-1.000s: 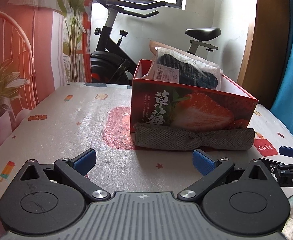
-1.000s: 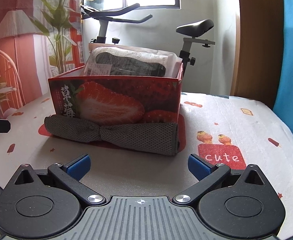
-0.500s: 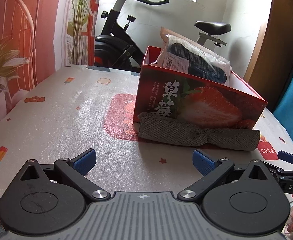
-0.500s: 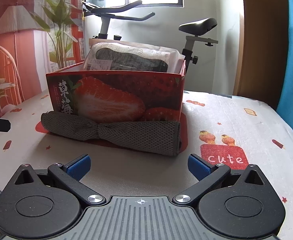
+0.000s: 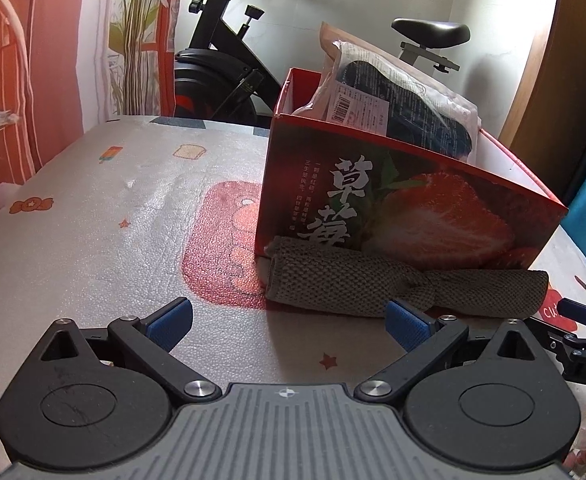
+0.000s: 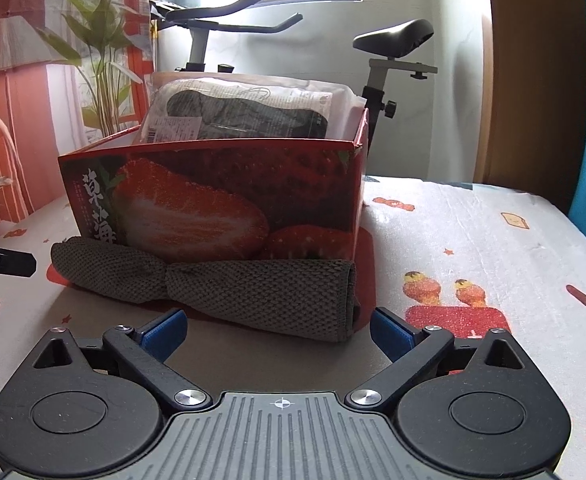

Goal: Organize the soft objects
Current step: 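Move both grippers down to the grey mesh towel roll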

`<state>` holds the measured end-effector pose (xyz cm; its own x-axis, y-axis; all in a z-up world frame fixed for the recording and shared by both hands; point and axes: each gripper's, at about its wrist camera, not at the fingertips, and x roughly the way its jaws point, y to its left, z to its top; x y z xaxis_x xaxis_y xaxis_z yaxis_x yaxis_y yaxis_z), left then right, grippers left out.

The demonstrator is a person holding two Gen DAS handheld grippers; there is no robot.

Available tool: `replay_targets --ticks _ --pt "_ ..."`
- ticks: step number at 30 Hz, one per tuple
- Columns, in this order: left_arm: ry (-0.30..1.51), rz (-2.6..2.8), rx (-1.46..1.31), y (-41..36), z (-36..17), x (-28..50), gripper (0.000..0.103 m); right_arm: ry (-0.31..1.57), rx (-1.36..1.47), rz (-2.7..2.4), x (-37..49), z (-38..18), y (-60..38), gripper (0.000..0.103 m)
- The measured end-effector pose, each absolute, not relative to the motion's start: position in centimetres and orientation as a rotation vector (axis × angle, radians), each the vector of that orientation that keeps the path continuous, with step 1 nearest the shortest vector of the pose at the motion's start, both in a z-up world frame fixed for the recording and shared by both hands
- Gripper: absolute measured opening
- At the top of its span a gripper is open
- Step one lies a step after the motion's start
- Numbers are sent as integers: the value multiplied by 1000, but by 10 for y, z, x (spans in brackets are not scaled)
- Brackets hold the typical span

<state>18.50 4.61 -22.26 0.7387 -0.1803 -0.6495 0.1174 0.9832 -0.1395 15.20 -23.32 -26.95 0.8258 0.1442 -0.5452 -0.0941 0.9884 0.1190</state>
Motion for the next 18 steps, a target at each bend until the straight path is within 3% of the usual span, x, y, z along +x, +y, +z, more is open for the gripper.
replay_targets --ticks 13,16,18 --pt "732 -200 -103 35 -232 232 103 592 172 101 190 -272 -244 85" --pt "712 -211 -110 32 -236 237 102 601 201 101 195 -280 -247 75" --pt "711 -208 -109 30 -239 241 100 611 177 88 196 -287 -246 60"
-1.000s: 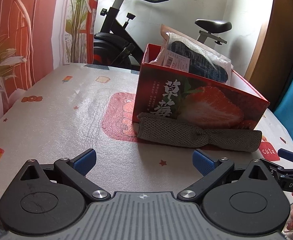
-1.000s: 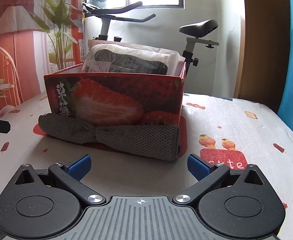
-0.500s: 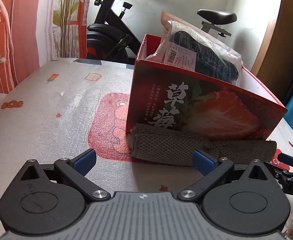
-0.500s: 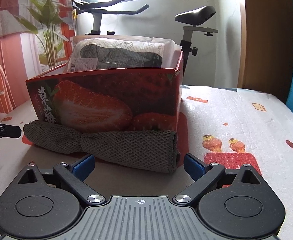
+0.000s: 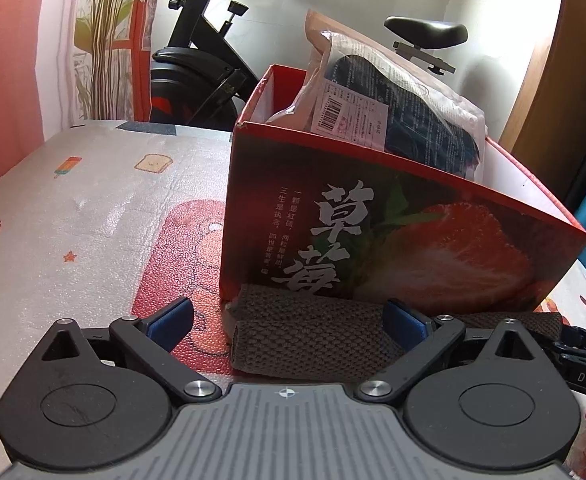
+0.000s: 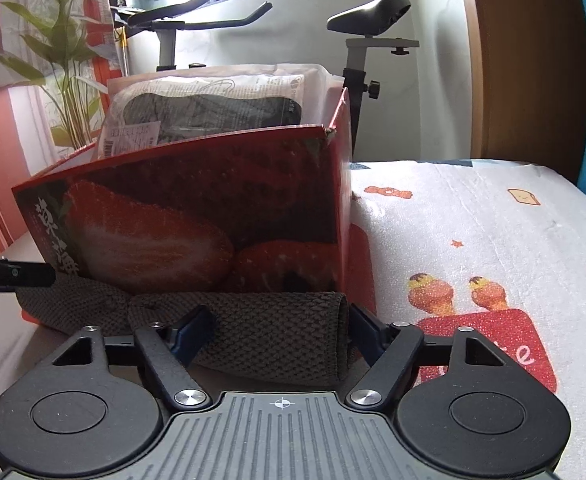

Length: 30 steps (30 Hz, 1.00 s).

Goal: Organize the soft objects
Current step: 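Move both grippers down to the grey mesh towel roll, then close both grippers on the grey mesh towel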

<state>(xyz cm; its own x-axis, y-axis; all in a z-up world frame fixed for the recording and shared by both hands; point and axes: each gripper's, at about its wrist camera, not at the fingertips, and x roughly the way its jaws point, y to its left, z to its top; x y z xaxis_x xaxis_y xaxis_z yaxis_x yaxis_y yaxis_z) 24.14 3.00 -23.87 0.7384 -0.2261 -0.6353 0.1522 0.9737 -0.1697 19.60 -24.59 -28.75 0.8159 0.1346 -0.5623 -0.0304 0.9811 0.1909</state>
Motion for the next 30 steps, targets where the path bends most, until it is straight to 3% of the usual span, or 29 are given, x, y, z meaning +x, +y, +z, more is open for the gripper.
replay_targets --ticks 5,12,24,26,30 --pt "743 -214 -137 32 -247 250 90 627 226 88 198 -293 -253 48" --pt "788 -221 -163 35 -259 255 81 641 206 92 199 -296 -249 48" --pt "772 -189 -42 18 -265 258 80 647 143 83 201 -296 -235 48" --pt "769 -179 -42 16 -265 255 70 647 143 83 201 -296 -233 48" --pt "774 -198 -68 17 -262 247 38 650 132 84 200 -295 -231 48"
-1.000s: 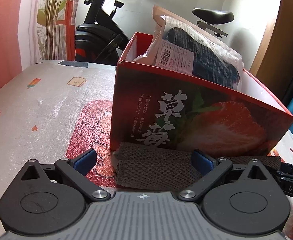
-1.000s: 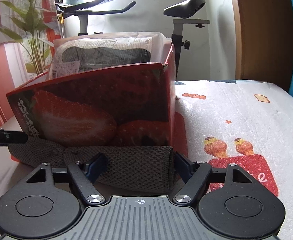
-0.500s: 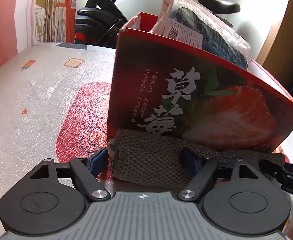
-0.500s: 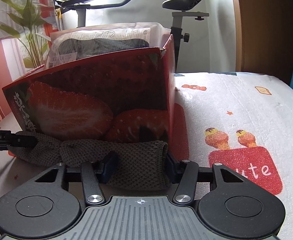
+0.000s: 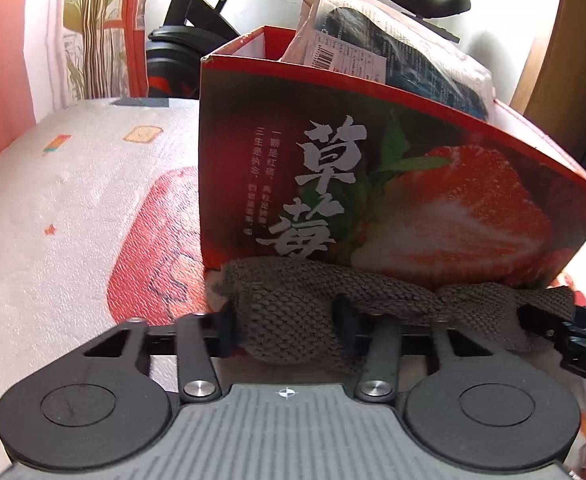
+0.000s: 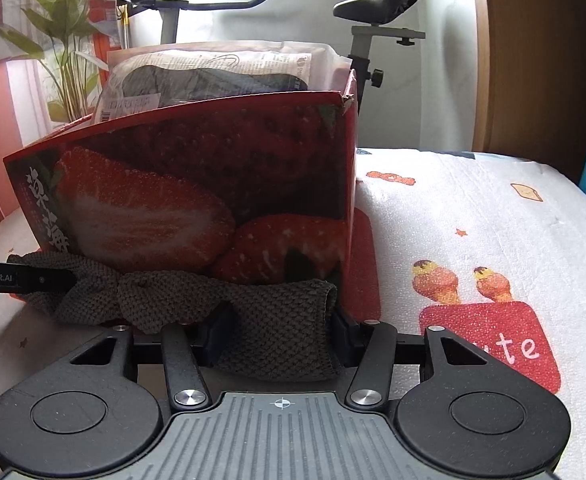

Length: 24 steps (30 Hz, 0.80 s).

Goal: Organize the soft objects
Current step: 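Close both grippers on the grey mesh towel, then lift the grey towel with both grippers up over the red box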

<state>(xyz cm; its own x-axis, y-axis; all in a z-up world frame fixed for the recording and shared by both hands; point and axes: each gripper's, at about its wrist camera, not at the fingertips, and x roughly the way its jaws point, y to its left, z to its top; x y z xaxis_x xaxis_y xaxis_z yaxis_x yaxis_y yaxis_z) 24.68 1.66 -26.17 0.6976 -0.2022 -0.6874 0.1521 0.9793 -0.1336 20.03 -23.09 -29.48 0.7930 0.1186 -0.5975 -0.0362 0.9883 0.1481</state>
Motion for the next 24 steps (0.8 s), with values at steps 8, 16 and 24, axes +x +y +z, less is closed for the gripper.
replay_targets --ticks 8,16,24 --pt "781 -231 -66 15 -260 222 26 652 101 104 199 -293 -224 43" --pt "833 -229 -63 19 -261 204 27 634 52 120 191 -289 -217 21" --pt "834 -224 -86 32 -262 177 27 645 46 156 163 -282 -216 15"
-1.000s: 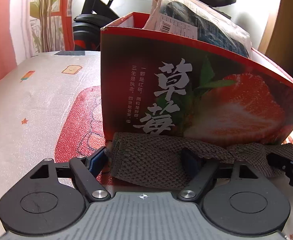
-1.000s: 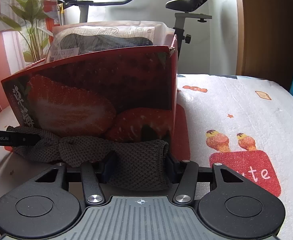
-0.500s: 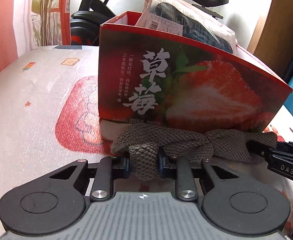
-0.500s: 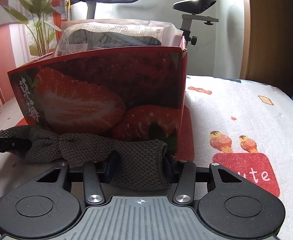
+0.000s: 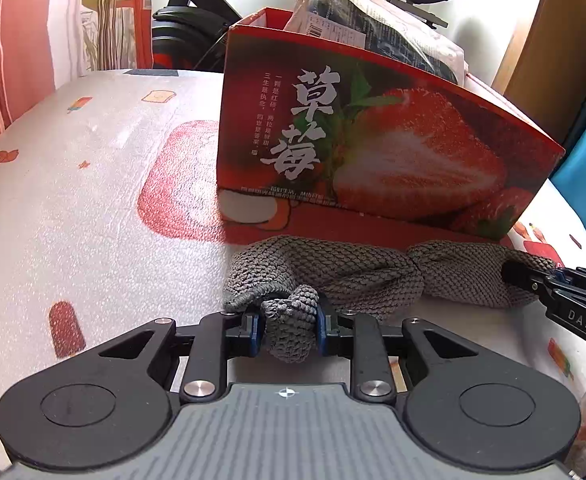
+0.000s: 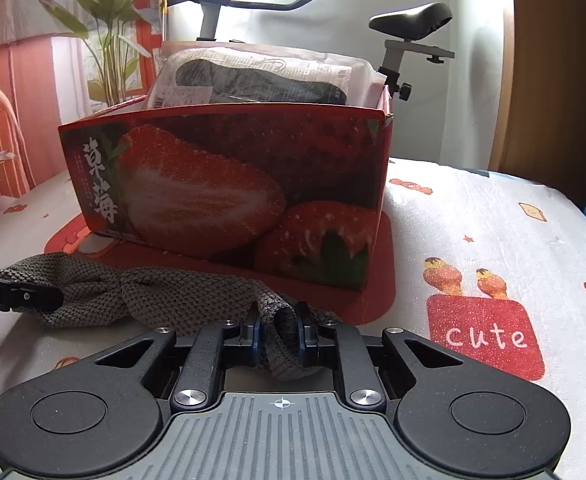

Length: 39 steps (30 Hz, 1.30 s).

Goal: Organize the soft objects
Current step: 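Lift the grey towel with both grippers up over the red box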

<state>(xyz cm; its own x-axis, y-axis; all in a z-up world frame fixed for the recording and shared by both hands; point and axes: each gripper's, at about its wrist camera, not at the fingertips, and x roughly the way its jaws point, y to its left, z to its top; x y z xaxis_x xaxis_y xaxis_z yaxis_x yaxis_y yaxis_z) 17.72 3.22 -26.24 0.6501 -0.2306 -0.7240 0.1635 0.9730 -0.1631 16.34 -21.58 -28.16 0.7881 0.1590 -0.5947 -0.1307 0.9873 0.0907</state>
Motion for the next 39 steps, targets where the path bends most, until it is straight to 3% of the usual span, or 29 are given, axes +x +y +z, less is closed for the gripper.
replay_targets --ticks 4,9,23,26,30,39 --pt "834 -219 -81 35 -262 169 27 663 57 174 151 -282 -217 16" --pt "828 -217 -83 37 -263 167 27 660 54 144 142 -282 -221 31" --pt "806 -215 -82 37 -264 164 29 673 169 139 144 -296 -237 41" --pt "805 -214 -82 37 -264 163 29 675 163 144 144 -296 -236 37" --pt "798 -212 -75 35 -264 162 29 676 137 179 143 -294 -231 19" --pt "733 -187 -102 43 -253 154 22 583 77 209 133 -273 -218 16"
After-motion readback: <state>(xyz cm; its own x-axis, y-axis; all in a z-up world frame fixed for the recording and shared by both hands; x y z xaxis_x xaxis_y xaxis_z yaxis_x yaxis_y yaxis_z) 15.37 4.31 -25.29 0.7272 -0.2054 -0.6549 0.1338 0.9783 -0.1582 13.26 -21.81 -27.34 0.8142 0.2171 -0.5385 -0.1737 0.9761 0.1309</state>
